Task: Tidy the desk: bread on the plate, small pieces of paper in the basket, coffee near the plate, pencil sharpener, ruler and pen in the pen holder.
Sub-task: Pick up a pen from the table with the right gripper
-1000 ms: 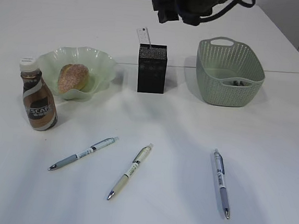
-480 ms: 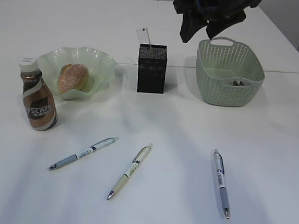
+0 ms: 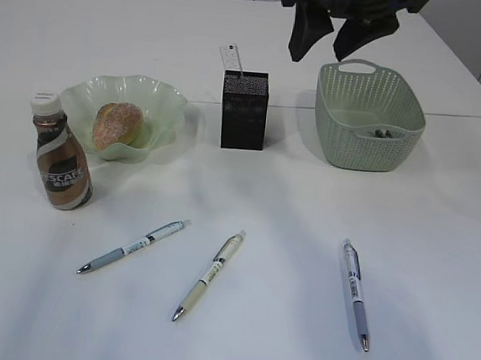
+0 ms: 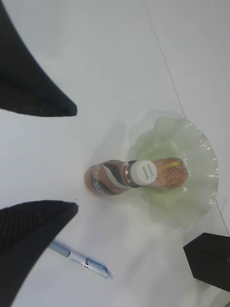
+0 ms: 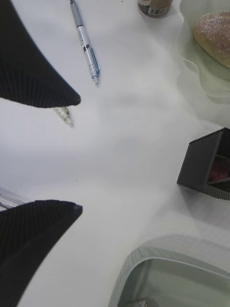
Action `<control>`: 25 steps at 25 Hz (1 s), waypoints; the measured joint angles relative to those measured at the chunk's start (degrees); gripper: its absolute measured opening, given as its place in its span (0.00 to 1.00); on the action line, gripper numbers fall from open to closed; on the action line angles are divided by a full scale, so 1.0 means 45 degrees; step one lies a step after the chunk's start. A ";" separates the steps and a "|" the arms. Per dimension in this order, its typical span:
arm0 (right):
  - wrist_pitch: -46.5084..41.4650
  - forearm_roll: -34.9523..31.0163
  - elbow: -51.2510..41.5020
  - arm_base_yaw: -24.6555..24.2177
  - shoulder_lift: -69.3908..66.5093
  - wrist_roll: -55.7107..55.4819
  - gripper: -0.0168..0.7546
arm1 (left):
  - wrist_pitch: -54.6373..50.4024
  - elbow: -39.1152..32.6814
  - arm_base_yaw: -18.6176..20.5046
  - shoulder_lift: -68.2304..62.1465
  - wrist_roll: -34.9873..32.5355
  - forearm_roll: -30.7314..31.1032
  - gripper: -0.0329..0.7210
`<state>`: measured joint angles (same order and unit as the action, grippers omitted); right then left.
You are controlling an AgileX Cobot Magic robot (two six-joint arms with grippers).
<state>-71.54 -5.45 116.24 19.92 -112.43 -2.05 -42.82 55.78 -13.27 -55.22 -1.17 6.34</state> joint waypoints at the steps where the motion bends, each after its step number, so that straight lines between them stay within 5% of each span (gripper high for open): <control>1: 0.0000 0.0110 -0.0250 0.0000 0.0362 -0.0050 0.64 | -0.0066 0.0131 0.0000 0.0000 0.0000 0.0000 0.57; 10: 0.0000 0.0770 -0.3665 0.0000 0.3330 -0.0101 0.64 | -0.0310 0.0691 0.0000 0.0000 0.0000 -0.0193 0.57; 16: 0.0000 0.1584 -0.7618 0.0000 0.5583 -0.2405 0.64 | -0.0536 0.0691 0.0000 0.0000 0.0000 -0.0598 0.57; 25: 0.0051 0.1608 -0.8497 0.0000 0.4494 -0.3083 0.64 | -0.1318 0.0691 0.0000 0.0000 0.0000 -0.1044 0.57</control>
<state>-71.31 1.79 78.00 19.92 -92.21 -15.92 -48.75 58.89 -13.27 -55.22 -1.17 1.64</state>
